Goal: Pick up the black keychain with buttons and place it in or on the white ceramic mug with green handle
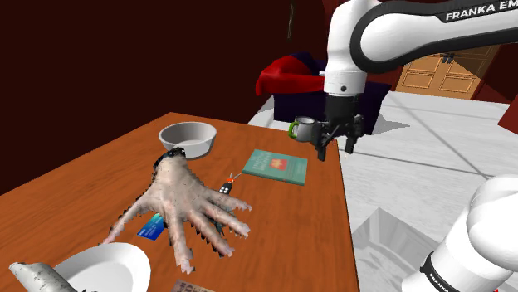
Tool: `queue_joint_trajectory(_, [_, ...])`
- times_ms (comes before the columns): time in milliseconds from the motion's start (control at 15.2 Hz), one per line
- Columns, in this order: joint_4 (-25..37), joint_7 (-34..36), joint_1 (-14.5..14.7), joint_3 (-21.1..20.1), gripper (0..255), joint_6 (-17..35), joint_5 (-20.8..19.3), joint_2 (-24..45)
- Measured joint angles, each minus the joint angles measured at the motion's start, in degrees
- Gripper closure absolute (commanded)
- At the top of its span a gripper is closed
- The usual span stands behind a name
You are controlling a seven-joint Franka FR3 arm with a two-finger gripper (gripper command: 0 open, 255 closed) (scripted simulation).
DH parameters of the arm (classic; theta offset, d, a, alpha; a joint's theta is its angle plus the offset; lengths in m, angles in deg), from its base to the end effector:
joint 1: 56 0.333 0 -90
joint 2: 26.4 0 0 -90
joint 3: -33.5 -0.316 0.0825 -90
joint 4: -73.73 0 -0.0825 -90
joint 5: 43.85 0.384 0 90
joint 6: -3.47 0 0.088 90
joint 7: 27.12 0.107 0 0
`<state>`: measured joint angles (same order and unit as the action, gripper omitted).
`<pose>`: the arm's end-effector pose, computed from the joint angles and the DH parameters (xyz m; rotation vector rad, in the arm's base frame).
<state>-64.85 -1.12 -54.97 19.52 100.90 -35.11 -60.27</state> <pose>0.3441 0.1156 0.4990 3.0741 -0.4203 -0.2101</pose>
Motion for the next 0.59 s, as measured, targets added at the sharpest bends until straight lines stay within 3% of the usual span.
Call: queue_joint_trajectory(594, [8.25, 17.11, -1.56, -8.76, 0, 12.09, 0.91, 17.11])
